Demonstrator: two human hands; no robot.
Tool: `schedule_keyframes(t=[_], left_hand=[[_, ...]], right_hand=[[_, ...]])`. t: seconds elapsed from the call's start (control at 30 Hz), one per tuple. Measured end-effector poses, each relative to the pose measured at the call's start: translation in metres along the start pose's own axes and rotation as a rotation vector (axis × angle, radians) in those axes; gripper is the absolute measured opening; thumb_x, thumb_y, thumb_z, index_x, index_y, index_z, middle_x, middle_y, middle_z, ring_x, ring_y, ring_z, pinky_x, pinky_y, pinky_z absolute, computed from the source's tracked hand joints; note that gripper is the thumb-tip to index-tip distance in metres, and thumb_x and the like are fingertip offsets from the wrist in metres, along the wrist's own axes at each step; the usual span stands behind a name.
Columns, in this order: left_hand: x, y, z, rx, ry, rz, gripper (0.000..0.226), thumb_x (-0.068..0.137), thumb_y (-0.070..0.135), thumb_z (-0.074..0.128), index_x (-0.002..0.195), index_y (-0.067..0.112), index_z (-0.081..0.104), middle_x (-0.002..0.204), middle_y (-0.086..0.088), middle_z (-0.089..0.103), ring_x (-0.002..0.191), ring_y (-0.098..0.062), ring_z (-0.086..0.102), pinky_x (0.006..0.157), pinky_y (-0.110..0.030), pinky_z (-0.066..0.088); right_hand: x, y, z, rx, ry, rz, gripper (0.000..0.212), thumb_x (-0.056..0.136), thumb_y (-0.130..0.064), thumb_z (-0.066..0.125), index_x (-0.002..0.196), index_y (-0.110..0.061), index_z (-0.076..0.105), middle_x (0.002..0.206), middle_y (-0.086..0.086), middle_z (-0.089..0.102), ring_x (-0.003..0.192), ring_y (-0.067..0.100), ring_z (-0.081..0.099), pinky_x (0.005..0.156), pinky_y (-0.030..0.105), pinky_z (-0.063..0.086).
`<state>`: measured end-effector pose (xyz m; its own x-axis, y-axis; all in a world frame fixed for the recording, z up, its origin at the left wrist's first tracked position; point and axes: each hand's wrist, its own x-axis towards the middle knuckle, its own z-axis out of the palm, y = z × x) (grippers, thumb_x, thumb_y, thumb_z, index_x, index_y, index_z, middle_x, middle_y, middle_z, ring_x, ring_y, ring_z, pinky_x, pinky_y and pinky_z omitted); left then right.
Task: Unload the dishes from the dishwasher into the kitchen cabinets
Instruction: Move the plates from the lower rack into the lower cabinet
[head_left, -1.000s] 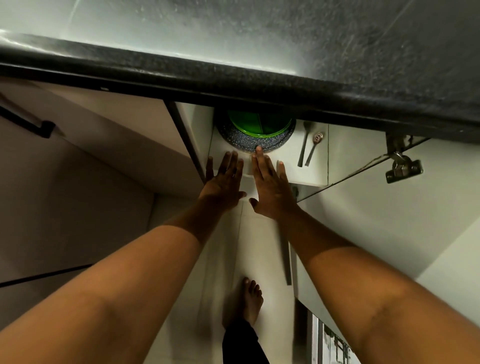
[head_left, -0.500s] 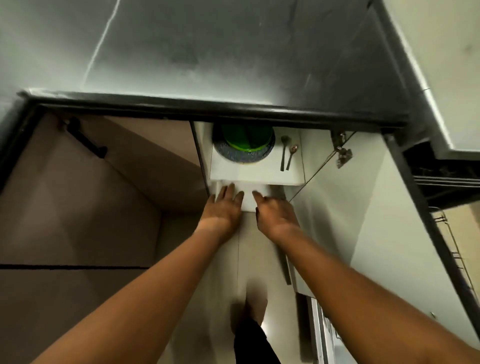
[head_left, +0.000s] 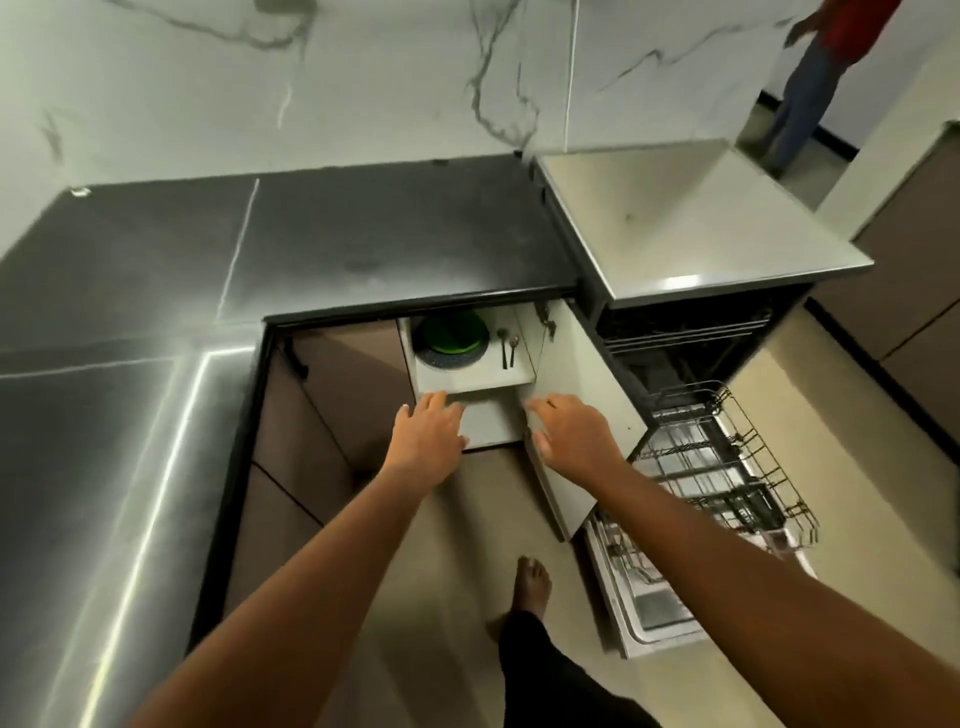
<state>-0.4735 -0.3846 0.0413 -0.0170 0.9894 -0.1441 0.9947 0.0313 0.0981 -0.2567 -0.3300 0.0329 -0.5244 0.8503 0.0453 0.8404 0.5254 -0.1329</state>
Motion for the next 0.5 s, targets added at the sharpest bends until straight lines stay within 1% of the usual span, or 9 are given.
schedule_keyframes(t=[0.07,0.13,0.17,0.27,0.33,0.4,0.5], left_hand=[[-0.024,0.008,-0.016,-0.040,0.005,-0.014,0.052,0.096,0.040,0.051,0.143,0.021,0.041,0.152,-0.006,0.036,0.144,-0.024,0.028,0.114,-0.049,0.030],[-0.045,0.017,-0.029,-0.073,0.002,-0.020,0.054,0.095,0.041,0.053,0.144,0.022,0.040,0.152,-0.006,0.035,0.143,-0.025,0.030,0.113,-0.048,0.031],[-0.053,0.023,-0.035,-0.089,-0.007,-0.019,0.056,0.095,0.041,0.053,0.146,0.022,0.038,0.155,-0.007,0.031,0.144,-0.026,0.029,0.114,-0.049,0.031],[-0.064,0.034,-0.041,-0.142,-0.048,-0.026,0.064,0.097,0.040,0.051,0.153,0.023,0.025,0.163,-0.012,0.010,0.149,-0.029,0.017,0.117,-0.050,0.026],[-0.063,0.043,-0.043,-0.146,-0.058,-0.032,0.066,0.097,0.040,0.050,0.154,0.024,0.020,0.164,-0.013,0.003,0.150,-0.028,0.014,0.118,-0.049,0.024],[-0.058,0.052,-0.045,-0.133,-0.063,-0.031,0.066,0.098,0.040,0.050,0.154,0.025,0.019,0.164,-0.013,0.004,0.150,-0.029,0.015,0.118,-0.049,0.025],[-0.033,0.076,-0.048,-0.079,-0.076,-0.014,0.065,0.097,0.040,0.050,0.154,0.025,0.021,0.163,-0.013,0.010,0.148,-0.031,0.020,0.117,-0.048,0.026]], right_hand=[[-0.030,0.005,-0.015,0.034,0.013,0.060,0.043,0.091,-0.031,0.057,0.132,-0.019,0.055,0.121,0.004,0.062,0.111,0.024,0.058,0.086,0.038,0.052],[-0.056,0.017,-0.025,0.038,0.021,0.116,0.044,0.091,-0.031,0.058,0.133,-0.019,0.055,0.124,0.004,0.060,0.115,0.024,0.056,0.089,0.038,0.051],[-0.067,0.026,-0.031,0.017,0.021,0.140,0.046,0.090,-0.032,0.058,0.134,-0.019,0.054,0.126,0.004,0.059,0.117,0.023,0.054,0.091,0.038,0.051],[-0.085,0.055,-0.034,-0.096,-0.047,0.199,0.051,0.091,-0.035,0.055,0.139,-0.021,0.047,0.135,0.002,0.051,0.123,0.022,0.049,0.094,0.036,0.050],[-0.091,0.073,-0.034,-0.136,-0.104,0.239,0.056,0.091,-0.038,0.056,0.142,-0.022,0.040,0.141,0.002,0.045,0.128,0.023,0.046,0.098,0.039,0.047],[-0.092,0.088,-0.031,-0.118,-0.132,0.286,0.063,0.091,-0.041,0.057,0.146,-0.021,0.034,0.146,0.004,0.040,0.131,0.024,0.043,0.102,0.041,0.045],[-0.083,0.111,-0.029,-0.001,-0.174,0.369,0.073,0.092,-0.044,0.057,0.152,-0.018,0.025,0.152,0.006,0.033,0.134,0.027,0.040,0.105,0.043,0.044]])
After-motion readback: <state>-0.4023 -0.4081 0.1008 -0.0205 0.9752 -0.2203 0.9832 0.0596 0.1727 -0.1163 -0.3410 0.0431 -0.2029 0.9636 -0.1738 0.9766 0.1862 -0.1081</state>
